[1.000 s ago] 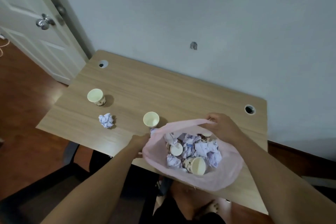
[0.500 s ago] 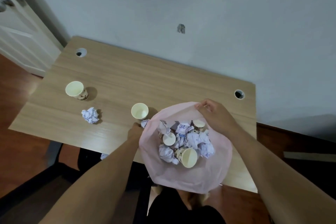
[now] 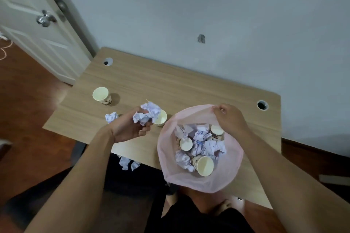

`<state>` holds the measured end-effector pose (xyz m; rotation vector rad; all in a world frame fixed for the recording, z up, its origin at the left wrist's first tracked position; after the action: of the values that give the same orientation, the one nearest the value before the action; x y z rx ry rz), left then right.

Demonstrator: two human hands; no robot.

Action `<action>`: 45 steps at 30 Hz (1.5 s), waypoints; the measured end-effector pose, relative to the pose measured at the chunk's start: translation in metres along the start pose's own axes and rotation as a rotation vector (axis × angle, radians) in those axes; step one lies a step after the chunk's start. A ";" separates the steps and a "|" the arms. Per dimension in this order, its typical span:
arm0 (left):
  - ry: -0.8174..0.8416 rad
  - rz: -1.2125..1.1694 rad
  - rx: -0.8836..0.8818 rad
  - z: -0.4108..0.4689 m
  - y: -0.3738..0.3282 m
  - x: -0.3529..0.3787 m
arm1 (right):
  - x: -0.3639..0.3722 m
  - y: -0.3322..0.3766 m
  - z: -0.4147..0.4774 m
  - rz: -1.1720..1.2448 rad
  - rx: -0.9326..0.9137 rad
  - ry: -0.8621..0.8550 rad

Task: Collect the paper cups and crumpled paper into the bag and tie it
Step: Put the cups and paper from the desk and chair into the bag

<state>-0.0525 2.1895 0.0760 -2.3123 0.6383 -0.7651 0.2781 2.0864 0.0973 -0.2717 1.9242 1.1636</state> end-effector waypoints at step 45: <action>-0.527 -0.016 0.252 0.105 -0.006 -0.033 | -0.035 -0.009 -0.012 -0.027 -0.004 -0.157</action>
<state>-0.0058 2.2553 0.0002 -2.1540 0.2666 -0.2027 0.2984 2.0640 0.1206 -0.2022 1.7765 1.1377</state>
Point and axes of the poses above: each hand's wrist, its own z-axis towards the middle knuckle, its own x-axis out of the palm, y = z × x, the point moved 9 cm from there along z, towards the middle knuckle, and after that the axes turned 4 degrees about -y, right-handed, at the moved point
